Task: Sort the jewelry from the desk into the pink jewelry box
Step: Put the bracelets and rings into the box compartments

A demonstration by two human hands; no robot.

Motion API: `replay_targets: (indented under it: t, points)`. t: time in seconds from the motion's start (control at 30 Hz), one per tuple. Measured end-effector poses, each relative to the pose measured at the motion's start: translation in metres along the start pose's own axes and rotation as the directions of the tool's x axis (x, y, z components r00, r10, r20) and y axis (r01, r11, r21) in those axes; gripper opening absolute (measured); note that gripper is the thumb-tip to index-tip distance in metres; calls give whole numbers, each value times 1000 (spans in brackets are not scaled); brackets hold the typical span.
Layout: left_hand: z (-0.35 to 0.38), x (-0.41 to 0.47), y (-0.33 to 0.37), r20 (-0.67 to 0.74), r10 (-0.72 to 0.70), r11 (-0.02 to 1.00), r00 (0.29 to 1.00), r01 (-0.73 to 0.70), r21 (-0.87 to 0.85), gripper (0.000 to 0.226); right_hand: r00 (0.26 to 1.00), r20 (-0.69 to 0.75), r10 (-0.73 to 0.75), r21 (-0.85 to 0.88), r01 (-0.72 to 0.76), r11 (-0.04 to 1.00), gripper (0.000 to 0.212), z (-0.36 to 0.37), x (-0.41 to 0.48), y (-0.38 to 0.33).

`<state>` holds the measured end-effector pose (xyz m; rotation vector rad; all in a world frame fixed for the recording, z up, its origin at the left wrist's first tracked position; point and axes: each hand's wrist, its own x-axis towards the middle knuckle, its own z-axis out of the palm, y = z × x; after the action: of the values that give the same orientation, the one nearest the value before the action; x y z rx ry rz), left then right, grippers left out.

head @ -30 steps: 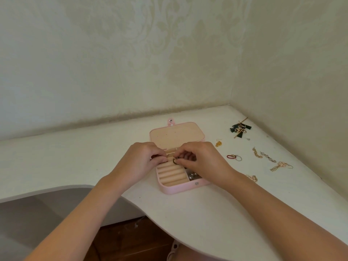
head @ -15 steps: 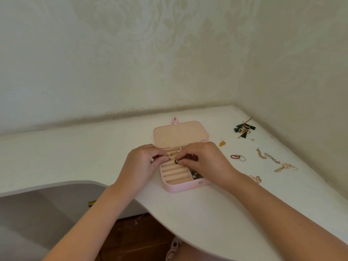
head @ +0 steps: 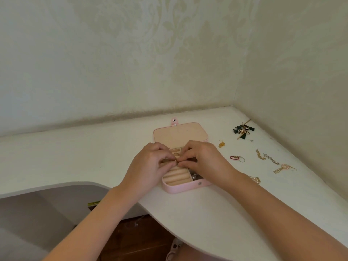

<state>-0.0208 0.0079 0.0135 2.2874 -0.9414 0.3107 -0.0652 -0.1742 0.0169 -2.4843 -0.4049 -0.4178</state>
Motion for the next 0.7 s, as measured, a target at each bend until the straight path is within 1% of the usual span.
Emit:
replay_targets:
  t: [0.1,0.23,0.27,0.33,0.4,0.47,0.5,0.6,0.67,0.7]
  points:
    - [3,-2,-2,-8,20,1000,1000,-20,8,13,999,16,-45,-84,46,995,12,-2,-2,-2]
    - [7,-3,-2,-34,115,993,993,-114,37,14,996,87,-24,-145,36,989,16,-7,-3,-5]
    - [8,-3,-2,-30,133,990,991,-132,44,17,993,115,-7,-120,21,993,17,-10,-4,-5]
    - [9,-3,-2,-7,170,984,985,-170,48,27,986,145,83,39,-89,995,19,-25,-4,-1]
    - [10,-3,-3,7,202,979,979,-202,32,33,973,79,217,163,-228,960,24,-51,-7,13]
    - [11,-4,-5,16,211,977,977,-211,20,34,933,19,359,175,-357,918,25,-81,-14,31]
    - [11,-3,-6,25,214,977,977,-214,18,34,905,25,424,145,-423,894,23,-93,-19,40]
    - [10,-2,-9,57,225,973,973,-227,29,35,797,141,588,-20,-591,806,19,-111,-31,56]
    - [10,0,-9,71,231,972,970,-234,34,36,734,191,652,-162,-632,758,21,-111,-34,60]
    - [10,1,-10,78,234,971,969,-237,36,36,715,201,669,-213,-635,742,22,-111,-34,61]
